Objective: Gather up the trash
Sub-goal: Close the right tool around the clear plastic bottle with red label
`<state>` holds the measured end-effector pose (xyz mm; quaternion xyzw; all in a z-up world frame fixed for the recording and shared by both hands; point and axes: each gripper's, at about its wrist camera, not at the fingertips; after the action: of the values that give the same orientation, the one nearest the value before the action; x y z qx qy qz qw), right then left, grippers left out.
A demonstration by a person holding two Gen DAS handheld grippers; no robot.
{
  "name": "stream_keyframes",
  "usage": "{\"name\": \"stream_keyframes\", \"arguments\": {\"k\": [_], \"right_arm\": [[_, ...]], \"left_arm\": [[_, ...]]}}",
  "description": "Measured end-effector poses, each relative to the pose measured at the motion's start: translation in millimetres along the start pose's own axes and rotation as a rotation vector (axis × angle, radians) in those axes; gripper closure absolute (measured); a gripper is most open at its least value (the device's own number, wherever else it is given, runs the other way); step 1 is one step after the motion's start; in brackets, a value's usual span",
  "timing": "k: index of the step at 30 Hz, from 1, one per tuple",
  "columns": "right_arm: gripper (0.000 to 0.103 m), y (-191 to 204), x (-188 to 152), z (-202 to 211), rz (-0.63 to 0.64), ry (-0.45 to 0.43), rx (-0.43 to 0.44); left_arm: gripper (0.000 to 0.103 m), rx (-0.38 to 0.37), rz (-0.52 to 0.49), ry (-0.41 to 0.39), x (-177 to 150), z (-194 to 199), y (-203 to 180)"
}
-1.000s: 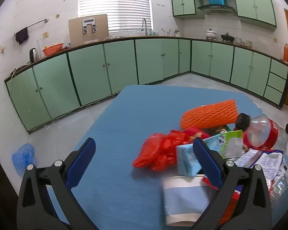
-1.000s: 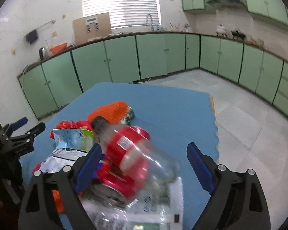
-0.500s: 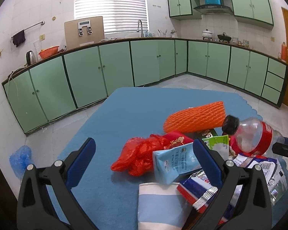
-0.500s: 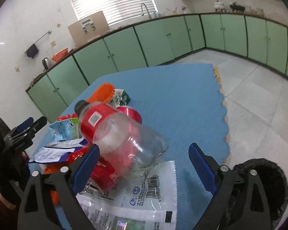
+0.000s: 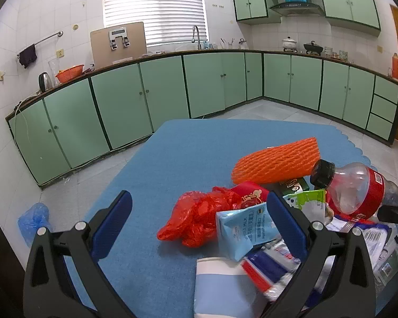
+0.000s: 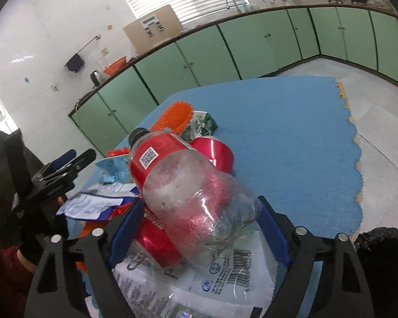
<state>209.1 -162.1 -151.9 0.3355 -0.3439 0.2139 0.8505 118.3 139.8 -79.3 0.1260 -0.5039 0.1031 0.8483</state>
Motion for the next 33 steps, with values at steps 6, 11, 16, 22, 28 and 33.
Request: {"name": "stream_keyframes", "arguments": {"k": [6, 11, 16, 22, 28, 33], "right_arm": [[0.020, -4, 1, -11, -0.036, 0.007, 0.035], [0.034, -5, 4, -6, -0.066, -0.018, 0.070], [0.038, -1, 1, 2, -0.064, -0.014, 0.064], [0.029, 4, 5, 0, -0.067, -0.013, 0.049], [0.037, 5, 10, -5, -0.077, -0.018, 0.071], [0.040, 5, 9, 8, -0.086, -0.055, 0.053]], "left_arm": [[0.005, -0.006, -0.004, 0.005, 1, 1, -1], [0.005, -0.003, -0.005, -0.003, 1, 4, 0], [0.005, -0.002, 0.002, -0.009, 2, 7, 1], [0.005, -0.005, 0.003, -0.010, 1, 8, 0], [0.005, -0.008, 0.004, -0.009, 0, 10, 0], [0.005, -0.017, 0.001, -0.012, 0, 13, 0]]}}
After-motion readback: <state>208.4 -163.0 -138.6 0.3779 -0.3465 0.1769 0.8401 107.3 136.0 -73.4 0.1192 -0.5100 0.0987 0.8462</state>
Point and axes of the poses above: each gripper's, at about its wrist camera, not at the fingertips, and z roughly against the way its jaws point, y to its left, x to its top, and after that the axes turned 4 degrees about -y, right-handed
